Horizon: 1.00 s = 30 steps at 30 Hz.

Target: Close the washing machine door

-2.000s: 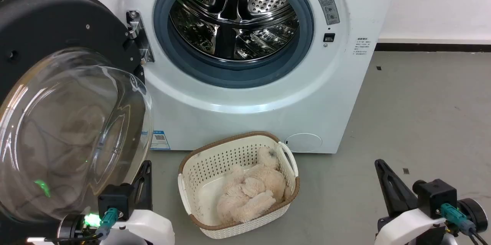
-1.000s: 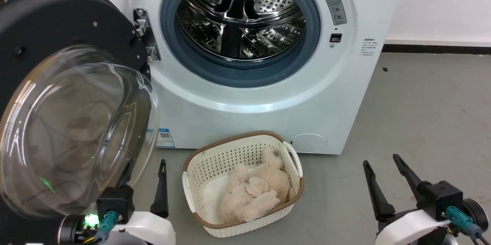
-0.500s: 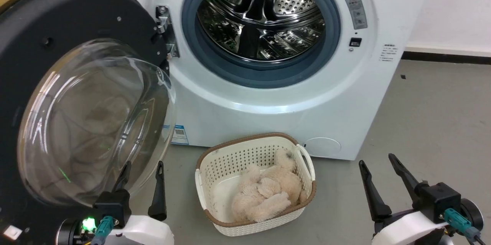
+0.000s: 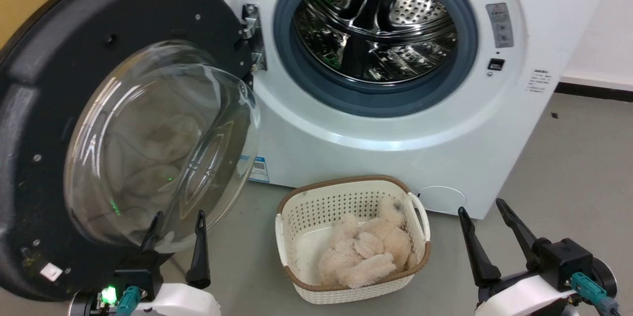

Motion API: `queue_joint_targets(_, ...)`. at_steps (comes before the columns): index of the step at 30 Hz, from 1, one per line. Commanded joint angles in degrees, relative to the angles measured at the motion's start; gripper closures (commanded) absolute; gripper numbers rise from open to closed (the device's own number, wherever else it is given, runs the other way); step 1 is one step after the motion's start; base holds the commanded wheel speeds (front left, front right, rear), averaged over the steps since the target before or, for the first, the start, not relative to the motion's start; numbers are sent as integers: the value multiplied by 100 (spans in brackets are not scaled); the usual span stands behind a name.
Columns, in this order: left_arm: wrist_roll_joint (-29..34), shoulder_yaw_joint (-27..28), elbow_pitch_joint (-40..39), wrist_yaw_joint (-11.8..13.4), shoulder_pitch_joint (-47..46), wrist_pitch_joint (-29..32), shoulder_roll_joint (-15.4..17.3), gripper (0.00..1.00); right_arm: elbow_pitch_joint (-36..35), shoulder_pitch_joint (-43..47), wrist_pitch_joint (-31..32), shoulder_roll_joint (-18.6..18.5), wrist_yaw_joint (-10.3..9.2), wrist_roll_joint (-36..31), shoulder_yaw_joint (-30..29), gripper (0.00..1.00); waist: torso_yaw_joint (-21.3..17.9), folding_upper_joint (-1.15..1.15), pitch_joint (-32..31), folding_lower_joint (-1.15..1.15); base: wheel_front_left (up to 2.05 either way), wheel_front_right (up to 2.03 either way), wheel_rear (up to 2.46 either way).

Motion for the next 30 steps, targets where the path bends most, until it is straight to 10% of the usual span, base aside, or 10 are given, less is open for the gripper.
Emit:
queue_joint_targets(1, -30, 12, -24, 22, 74, -57, 0, 0, 9, 73, -56, 11, 1, 28, 16, 0, 69, 0, 0, 0, 0, 0, 0)
queue_joint_targets(30, -166, 159, -181, 159, 265, -405, -1, 0, 176, -23, -402, 17, 2, 239, 355, 0, 1012, 0, 4, 0, 0, 0, 0)
